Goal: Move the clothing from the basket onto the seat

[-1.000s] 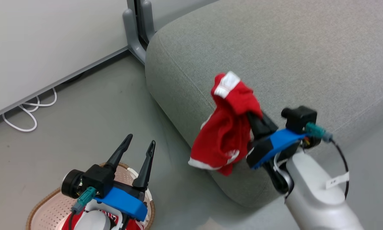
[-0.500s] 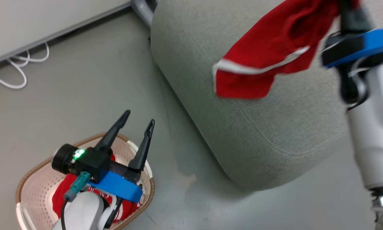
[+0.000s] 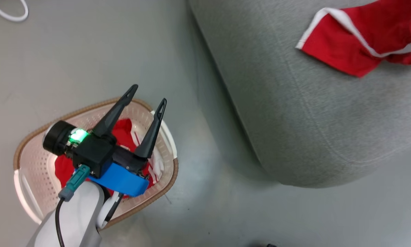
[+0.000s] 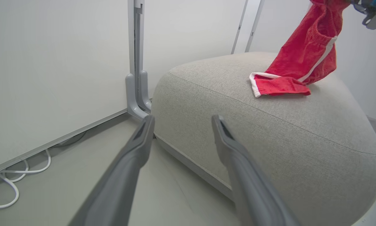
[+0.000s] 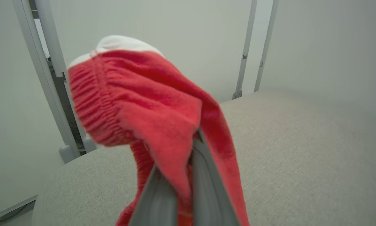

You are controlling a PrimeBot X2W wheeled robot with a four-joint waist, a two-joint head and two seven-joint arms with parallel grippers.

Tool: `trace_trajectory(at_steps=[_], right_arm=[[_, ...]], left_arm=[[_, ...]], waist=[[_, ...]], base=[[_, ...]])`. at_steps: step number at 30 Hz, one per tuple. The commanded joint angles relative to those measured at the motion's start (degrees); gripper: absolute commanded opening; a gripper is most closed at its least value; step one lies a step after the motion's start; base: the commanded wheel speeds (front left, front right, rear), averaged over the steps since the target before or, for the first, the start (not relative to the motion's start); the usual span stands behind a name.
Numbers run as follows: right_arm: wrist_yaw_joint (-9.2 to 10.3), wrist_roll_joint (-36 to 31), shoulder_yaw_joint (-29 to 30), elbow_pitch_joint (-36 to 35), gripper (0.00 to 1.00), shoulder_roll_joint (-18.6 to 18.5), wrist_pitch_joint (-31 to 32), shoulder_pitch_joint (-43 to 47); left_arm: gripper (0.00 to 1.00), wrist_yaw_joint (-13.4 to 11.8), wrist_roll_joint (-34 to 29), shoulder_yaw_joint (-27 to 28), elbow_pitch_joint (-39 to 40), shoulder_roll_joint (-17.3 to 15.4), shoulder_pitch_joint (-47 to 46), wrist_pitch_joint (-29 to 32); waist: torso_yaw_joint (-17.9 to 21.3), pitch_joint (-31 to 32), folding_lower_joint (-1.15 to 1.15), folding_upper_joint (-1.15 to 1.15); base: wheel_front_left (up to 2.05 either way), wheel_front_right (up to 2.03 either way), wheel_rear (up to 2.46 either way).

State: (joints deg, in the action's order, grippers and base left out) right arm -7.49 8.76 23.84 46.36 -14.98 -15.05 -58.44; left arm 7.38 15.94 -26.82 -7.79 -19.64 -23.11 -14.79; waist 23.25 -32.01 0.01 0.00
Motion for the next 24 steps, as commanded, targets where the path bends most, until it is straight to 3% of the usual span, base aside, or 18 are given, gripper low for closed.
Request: trace_trajectory(at_steps=[1,9,20,21,22,23,24], right_arm=[[-0.01,-1.1,1.5,1.0,0.00,0.3,-0.2,0.8],[-0.01,-4.6,9.0,9.8,0.00,0.2,-0.2,1.0],[-0.01,-8.0,11.3,9.4,0.00,1.8,-0.2,-0.6],[-0.01,-8.2,11.4,9.7,0.16,2.0,-0.2,-0.7],[-0.01,-8.4,11.3,9.9,0.41,2.0,-0.2,-0.7],[-0.01,-8.6,11.2,10.0,0.67,1.9,-0.2,-0.7],[-0.01,-9.0,10.7,10.2,1.00,2.0,-0.2,-0.5]], left_arm=[[1.00,0.1,-0.5,-0.2,0.4,-0.4,-1.5,0.4],[1.00,0.0,-1.0,-0.7,1.5,-0.6,-4.6,0.5],[1.00,-0.3,-0.4,-0.6,0.5,-0.6,-5.5,0.0],[1.00,-0.3,-0.4,-0.6,0.4,-0.5,-5.6,0.0],[1.00,-0.3,-0.3,-0.7,0.2,-0.4,-5.7,0.0],[1.00,-0.3,-0.3,-0.7,0.0,-0.2,-5.7,0.0],[1.00,-0.3,-0.1,-0.8,-0.2,0.0,-5.7,-0.1]], waist=[[-2.5,-3.2,-0.01,0.00],[-5.4,-6.4,-0.01,0.00],[-5.6,-6.6,-0.01,0.00],[-5.7,-6.5,-0.01,0.00],[-5.7,-6.3,-0.01,0.00],[-5.8,-6.1,-0.01,0.00],[-5.9,-5.8,-0.01,0.00]], base=[[0.00,0.00,0.00],[0.00,0.00,0.00],[0.00,0.00,0.00],[0.00,0.00,0.00],[0.00,0.00,0.00],[0.00,0.00,0.00],[0.00,0.00,0.00]])
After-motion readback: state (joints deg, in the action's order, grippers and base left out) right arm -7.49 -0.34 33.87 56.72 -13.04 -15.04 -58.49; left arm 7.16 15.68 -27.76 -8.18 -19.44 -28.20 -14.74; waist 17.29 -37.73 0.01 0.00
